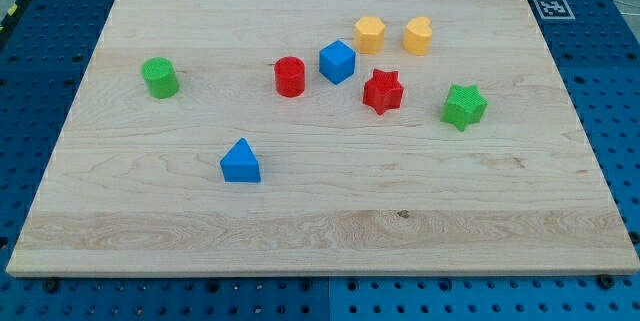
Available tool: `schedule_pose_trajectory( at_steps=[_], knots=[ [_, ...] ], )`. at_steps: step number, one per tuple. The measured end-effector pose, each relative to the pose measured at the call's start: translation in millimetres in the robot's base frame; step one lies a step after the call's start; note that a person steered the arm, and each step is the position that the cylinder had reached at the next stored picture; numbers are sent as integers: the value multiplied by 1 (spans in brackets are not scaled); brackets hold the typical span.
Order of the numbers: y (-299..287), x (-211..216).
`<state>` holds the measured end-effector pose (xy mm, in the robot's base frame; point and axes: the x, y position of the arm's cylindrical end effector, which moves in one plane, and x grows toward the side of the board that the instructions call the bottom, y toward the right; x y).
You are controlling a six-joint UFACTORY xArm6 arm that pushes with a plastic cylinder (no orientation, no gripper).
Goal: Push yellow hexagon and the yellow heart diagonally top right to the green star
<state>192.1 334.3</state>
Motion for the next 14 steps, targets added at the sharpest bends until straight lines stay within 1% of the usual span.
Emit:
schedule_pose_trajectory(
  at_steps=[1, 2, 3, 5, 7, 8, 9, 10, 11, 12, 14],
  knots=[
    [-21, 2],
    [-64, 36],
    [-101, 39],
    [-131, 33],
    [-134, 33],
    [-172, 34],
    [-230, 56],
    [-239, 60],
    [-288, 75],
    [-312, 104],
    [-234, 133]
  ],
)
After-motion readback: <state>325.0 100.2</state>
